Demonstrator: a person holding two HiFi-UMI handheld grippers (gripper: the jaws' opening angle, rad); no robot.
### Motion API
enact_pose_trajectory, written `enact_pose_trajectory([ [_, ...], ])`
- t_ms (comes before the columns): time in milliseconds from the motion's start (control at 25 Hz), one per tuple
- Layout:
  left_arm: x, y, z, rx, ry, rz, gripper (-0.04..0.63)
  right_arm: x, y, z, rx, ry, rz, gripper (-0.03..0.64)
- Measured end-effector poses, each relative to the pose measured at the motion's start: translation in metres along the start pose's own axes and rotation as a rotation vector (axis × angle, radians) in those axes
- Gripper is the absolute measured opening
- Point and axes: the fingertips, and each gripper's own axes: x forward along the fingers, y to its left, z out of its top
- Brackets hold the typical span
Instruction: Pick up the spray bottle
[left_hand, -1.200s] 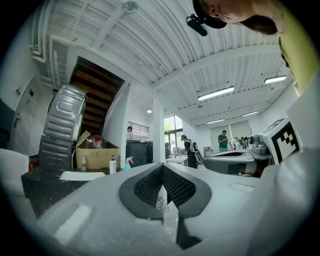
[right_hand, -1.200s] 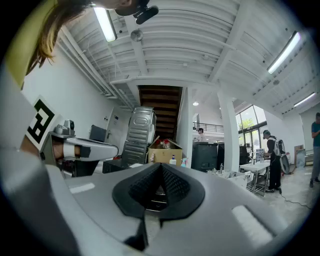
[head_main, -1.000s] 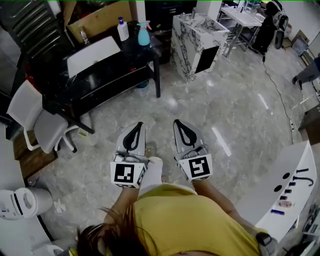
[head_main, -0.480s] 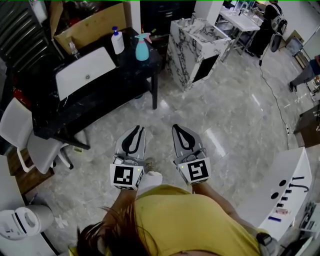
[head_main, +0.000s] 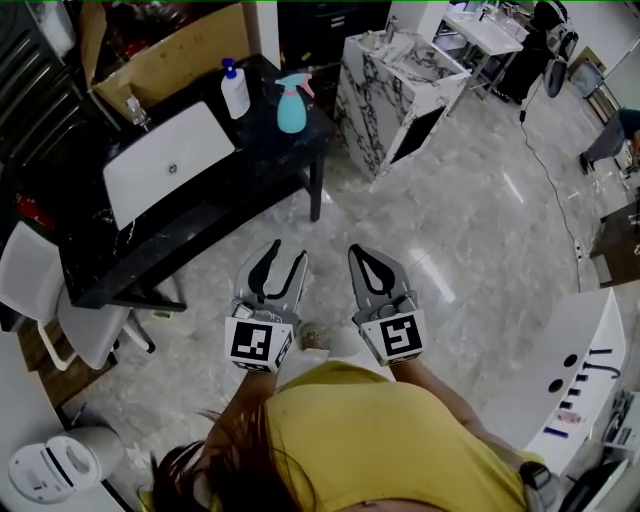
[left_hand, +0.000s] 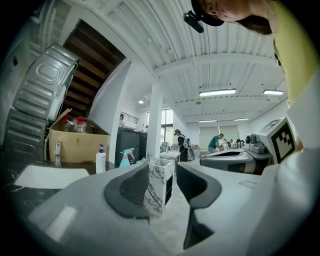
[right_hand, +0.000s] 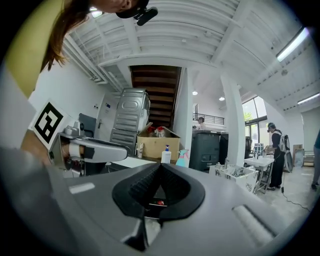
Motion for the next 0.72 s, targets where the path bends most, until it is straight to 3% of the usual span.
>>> enact_pose_trajectory([
  [280, 0.028, 0.024, -0.006, -0.04, 0.005, -0.026, 0.204, 0.035, -0.013, -0.002, -0.002, 0.006, -0.001, 0.002],
  [560, 0.076, 0.052, 0.002, -0.018, -0.051, -0.009, 0.21, 0.087, -0.042, -0.006, -0.041, -0.046, 0.029, 0.002],
  [720, 0.119, 0.077, 0.006, -0.009, -0.057, 0.014, 0.219, 0.133, -0.073, -0.014, -0.009, -0.045, 0.047, 0.002],
])
